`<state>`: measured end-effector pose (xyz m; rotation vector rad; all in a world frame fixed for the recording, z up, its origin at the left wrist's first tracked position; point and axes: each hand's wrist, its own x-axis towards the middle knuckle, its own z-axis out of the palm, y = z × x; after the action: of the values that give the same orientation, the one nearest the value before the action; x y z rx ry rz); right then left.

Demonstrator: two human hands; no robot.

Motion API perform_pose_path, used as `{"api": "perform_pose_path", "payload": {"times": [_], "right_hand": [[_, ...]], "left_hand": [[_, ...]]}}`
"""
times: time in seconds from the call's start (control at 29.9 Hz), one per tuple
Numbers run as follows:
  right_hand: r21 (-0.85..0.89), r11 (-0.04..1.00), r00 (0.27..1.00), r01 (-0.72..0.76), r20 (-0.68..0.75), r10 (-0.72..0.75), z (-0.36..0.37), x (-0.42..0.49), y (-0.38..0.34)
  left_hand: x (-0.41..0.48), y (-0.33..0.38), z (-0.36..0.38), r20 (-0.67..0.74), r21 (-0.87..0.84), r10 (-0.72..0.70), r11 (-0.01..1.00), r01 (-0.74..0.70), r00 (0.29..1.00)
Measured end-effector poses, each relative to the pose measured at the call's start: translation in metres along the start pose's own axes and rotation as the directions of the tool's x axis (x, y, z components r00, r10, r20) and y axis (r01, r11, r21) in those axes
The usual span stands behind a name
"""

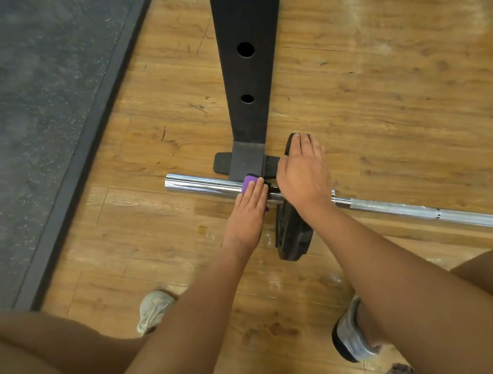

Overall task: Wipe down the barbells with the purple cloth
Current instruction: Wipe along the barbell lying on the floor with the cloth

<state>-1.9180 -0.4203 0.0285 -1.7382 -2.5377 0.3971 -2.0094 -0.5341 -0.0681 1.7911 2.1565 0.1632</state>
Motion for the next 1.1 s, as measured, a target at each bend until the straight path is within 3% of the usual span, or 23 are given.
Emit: {"api": "perform_pose_path", "payload": {"times": [0.2, 0.5, 0.7, 0.8, 0.9, 0.97, 1.1], "right_hand": [[-0.012, 1.0, 1.0, -0.019, 0.003, 0.019, -0.003, 0.013, -0.002], [0.02, 0.999, 1.0, -0.027, -0.01, 0.028, 0.0, 0.025, 0.002], [0.044, 0.999, 1.0, -0.019, -0.016, 0.02, 0.001, 0.028, 0.002], [0.053, 0.999, 1.0, -0.011, -0.019, 0.012, 0.0, 0.026, 0.002], [0.048, 0.999, 1.0, -0.01, -0.017, 0.011, 0.0, 0.024, 0.002], [0.043, 0.999, 1.0, -0.008, -0.023, 0.009, 0.0, 0.023, 0.003], [0.029, 0.999, 1.0, -0.013, -0.025, 0.014, -0.002, 0.021, 0.001]], "left_hand": [[0.021, 0.009, 0.002, 0.003, -0.039, 0.057, 0.998, -0.057, 0.998], [0.043, 0.016, -0.005, 0.012, -0.131, -0.053, 0.99, 0.054, 0.999], [0.032, 0.016, 0.004, -0.035, -0.13, 0.026, 0.991, -0.03, 0.999], [0.029, -0.007, 0.0, -0.116, -0.138, -0.114, 0.986, 0.097, 0.987], [0.031, -0.021, -0.002, -0.108, -0.14, -0.221, 0.969, 0.205, 0.969], [0.031, -0.014, -0.001, -0.108, -0.137, -0.192, 0.975, 0.177, 0.976], [0.022, 0.011, 0.009, -0.064, -0.1, -0.003, 0.995, -0.004, 0.998]]}}
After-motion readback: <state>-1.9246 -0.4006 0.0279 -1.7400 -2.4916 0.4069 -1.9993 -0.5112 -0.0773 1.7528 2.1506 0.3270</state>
